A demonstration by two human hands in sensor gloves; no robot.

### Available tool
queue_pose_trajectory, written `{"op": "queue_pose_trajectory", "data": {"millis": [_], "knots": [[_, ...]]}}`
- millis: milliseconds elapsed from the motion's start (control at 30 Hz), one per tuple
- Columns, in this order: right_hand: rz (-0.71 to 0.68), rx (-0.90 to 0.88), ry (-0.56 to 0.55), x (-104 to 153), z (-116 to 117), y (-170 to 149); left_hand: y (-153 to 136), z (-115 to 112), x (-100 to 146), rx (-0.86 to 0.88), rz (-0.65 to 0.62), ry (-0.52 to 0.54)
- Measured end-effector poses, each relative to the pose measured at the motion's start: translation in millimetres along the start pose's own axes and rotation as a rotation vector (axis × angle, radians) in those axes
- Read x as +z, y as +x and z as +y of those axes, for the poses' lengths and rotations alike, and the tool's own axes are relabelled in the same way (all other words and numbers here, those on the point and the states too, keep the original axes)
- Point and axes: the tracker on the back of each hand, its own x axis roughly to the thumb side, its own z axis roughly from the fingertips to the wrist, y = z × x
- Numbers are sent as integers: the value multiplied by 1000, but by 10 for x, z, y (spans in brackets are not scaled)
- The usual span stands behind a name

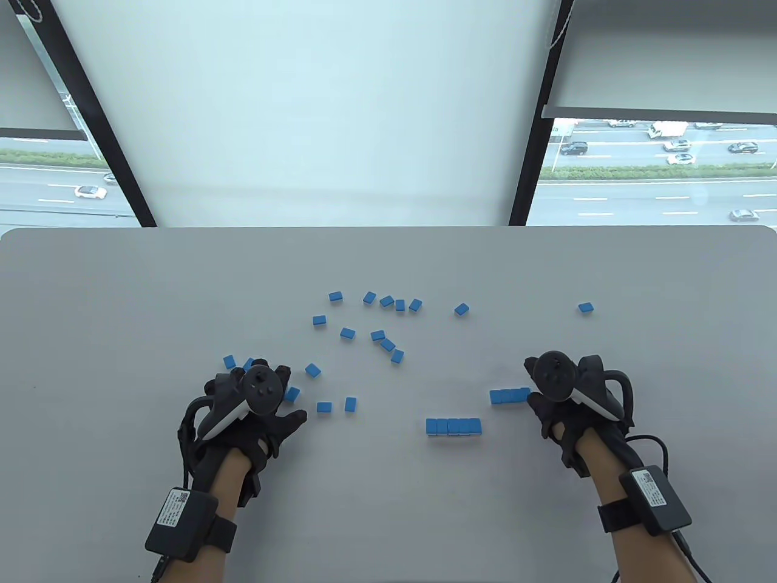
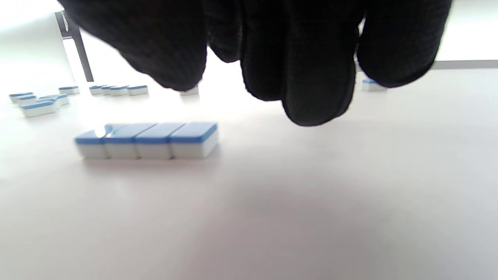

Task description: Build mahjong tile wall

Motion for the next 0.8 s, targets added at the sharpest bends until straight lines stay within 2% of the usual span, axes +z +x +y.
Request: {"op": "queue_pose_trajectory", "data": {"millis": [133, 200, 333, 433, 500, 633, 733, 800], "knots": [[64, 84, -37, -263, -275, -230, -22, -4, -2, -4, 13, 1], [142, 91, -55, -446, -403, -368, -31, -9, -3, -9, 22, -1], [264, 103, -46, -797, -475, -601, -56, -26, -13, -15, 36, -10], [341, 133, -2, -1038, -369, -753, -72, -22, -7, -17, 43, -8], [387, 127, 68, -1199, -198, -861, -80, -16, -6, -18, 47, -4], [446, 91, 139, -1357, 79, -988, -82, -15, -4, -27, 54, -6], [439, 79, 169, -1424, 192, -1009, -88, -34, -13, -35, 61, -13], [432, 86, 151, -1450, 204, -1006, -96, -46, -22, -39, 65, -18]]}}
